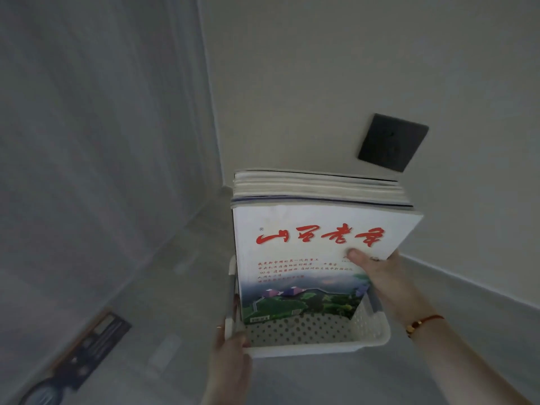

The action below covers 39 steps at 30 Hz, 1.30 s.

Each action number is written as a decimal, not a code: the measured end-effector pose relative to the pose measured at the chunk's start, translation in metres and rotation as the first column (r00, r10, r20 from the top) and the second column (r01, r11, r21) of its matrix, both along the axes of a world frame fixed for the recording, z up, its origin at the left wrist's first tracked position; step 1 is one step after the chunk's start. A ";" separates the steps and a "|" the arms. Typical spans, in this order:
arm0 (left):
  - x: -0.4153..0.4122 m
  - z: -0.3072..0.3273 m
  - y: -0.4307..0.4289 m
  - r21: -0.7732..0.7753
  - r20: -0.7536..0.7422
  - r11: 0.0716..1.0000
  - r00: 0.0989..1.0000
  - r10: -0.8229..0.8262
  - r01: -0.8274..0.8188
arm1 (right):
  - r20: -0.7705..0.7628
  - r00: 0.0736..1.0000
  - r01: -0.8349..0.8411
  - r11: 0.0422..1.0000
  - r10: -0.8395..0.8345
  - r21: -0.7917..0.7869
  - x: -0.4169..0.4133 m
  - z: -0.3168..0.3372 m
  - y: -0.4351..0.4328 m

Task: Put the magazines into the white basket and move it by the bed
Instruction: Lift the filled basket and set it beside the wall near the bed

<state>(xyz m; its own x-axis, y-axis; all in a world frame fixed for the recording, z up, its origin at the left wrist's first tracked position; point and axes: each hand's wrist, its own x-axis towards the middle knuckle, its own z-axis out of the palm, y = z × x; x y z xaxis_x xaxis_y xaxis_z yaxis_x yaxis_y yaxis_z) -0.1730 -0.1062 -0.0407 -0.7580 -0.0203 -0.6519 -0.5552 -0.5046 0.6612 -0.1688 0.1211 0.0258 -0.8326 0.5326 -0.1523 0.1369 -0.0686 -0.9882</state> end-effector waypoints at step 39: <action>0.051 0.003 -0.203 -0.100 -0.082 0.459 0.468 0.880 -0.883 | -0.105 0.595 -0.800 0.600 0.797 0.024 -0.137 0.000 -0.323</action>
<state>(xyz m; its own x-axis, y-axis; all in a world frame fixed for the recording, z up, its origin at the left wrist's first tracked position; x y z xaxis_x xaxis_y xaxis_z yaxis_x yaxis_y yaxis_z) -0.1221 -0.3093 -0.0379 -0.3036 -0.7541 -0.5824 0.1524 -0.6418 0.7516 -0.3062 -0.2021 0.0262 -0.9335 -0.3549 -0.0508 0.0547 -0.0008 -0.9985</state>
